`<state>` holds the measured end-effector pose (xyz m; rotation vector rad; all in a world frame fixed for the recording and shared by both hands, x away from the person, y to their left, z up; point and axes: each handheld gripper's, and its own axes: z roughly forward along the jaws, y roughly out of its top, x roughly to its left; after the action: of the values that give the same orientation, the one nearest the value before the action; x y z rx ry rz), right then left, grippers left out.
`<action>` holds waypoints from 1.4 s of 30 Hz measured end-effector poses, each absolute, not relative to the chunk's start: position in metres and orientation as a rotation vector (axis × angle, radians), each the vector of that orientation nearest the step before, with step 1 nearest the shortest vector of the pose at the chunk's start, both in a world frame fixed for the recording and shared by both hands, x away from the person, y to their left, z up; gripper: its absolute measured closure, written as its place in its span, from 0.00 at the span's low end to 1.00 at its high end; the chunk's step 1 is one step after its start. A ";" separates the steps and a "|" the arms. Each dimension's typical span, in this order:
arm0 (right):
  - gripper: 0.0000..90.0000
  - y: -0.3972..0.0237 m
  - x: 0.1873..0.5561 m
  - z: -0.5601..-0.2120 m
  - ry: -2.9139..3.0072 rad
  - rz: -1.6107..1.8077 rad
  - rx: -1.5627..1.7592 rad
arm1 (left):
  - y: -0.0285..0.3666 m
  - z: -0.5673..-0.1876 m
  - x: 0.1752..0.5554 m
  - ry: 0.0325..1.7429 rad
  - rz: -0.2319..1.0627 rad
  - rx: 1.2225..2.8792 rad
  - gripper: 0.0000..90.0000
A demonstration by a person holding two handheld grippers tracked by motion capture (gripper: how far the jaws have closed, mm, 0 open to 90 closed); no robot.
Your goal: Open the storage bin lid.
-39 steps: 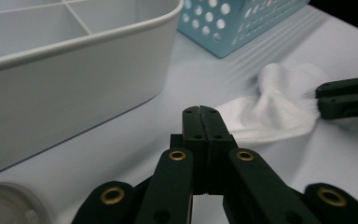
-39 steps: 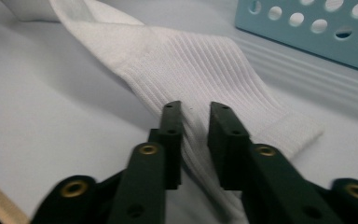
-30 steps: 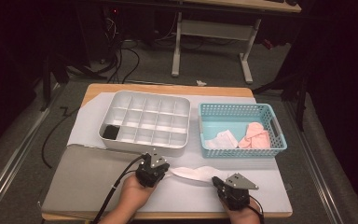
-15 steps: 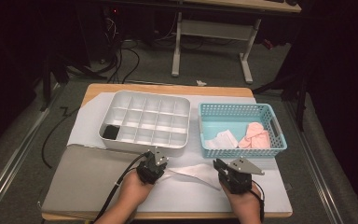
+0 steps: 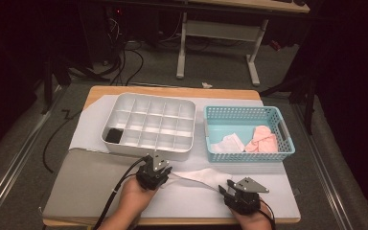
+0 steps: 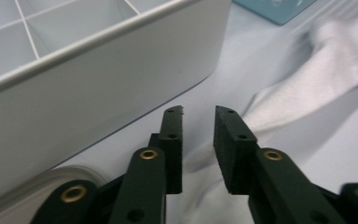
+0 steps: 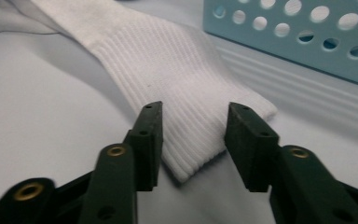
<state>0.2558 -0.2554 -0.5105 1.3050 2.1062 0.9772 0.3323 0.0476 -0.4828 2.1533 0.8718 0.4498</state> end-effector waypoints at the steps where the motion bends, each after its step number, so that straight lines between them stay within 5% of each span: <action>1: 0.80 -0.255 0.256 -0.511 2.099 0.972 1.304 | 0.049 -0.481 0.330 0.868 0.451 2.146 0.79; 3: 0.93 -0.256 0.257 -0.511 2.082 0.964 1.312 | 0.052 -0.477 0.325 0.858 0.448 2.132 0.77; 6: 0.96 -0.254 0.258 -0.506 2.089 0.953 1.323 | 0.055 -0.471 0.316 0.835 0.437 2.113 0.77; 17: 0.95 -0.250 0.237 -0.485 2.037 1.108 1.354 | 0.039 -0.488 0.308 0.781 0.341 2.198 0.79; 28: 0.94 -0.249 0.275 -0.486 2.018 1.098 1.364 | 0.025 -0.502 0.326 0.813 0.350 2.270 0.78; 33: 0.94 -0.246 0.276 -0.482 2.011 1.106 1.348 | 0.027 -0.502 0.330 0.821 0.348 2.269 0.97; 42: 0.94 -0.254 0.266 -0.480 1.982 1.112 1.365 | 0.034 -0.493 0.318 0.752 0.315 2.220 0.99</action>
<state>0.2660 -0.2542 -0.4801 1.3651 1.9818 1.1117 0.3183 0.0343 -0.4933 2.2201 0.7516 0.3154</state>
